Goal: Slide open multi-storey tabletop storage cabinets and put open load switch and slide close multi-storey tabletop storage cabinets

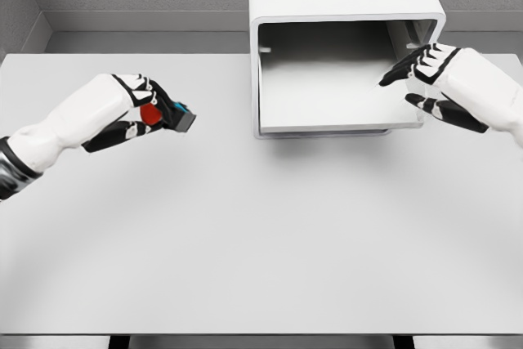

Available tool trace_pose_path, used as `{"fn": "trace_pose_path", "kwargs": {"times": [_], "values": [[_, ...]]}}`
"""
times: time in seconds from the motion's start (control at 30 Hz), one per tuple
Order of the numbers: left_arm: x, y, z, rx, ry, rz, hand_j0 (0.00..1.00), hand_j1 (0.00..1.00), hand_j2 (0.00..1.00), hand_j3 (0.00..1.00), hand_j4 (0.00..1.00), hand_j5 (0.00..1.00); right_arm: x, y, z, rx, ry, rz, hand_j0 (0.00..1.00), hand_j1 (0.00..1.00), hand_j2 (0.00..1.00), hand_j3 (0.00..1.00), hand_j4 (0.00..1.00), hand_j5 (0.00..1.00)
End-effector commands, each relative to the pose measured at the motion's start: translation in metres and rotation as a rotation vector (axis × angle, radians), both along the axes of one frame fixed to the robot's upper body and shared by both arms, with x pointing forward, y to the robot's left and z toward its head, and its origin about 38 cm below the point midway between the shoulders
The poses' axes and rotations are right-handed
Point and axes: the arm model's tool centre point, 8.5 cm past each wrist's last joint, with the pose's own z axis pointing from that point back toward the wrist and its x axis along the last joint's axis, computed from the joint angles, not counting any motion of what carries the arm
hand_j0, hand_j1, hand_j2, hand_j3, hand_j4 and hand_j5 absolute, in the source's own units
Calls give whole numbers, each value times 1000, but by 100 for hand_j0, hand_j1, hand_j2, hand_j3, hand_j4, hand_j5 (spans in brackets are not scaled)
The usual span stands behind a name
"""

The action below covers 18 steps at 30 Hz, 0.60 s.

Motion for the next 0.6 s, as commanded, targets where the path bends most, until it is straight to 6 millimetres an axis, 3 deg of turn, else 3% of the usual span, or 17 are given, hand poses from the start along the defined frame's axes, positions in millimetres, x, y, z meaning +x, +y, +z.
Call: {"fn": "trace_pose_path", "kwargs": {"times": [0.0, 0.3, 0.57], "values": [[0, -4, 0, -28, -1, -6, 36, 36, 36, 36, 36, 36, -1, -9, 12, 34, -14, -10, 61, 61, 61, 61, 61, 61], [6, -21, 9, -67, -28, -39, 37, 37, 37, 37, 37, 37, -3, -28, 34, 34, -58, -47, 62, 62, 62, 62, 62, 62], [9, -47, 11, -124, -39, -88, 37, 37, 37, 37, 37, 37, 0, -43, 29, 26, -37, -91, 62, 62, 62, 62, 62, 62]]}}
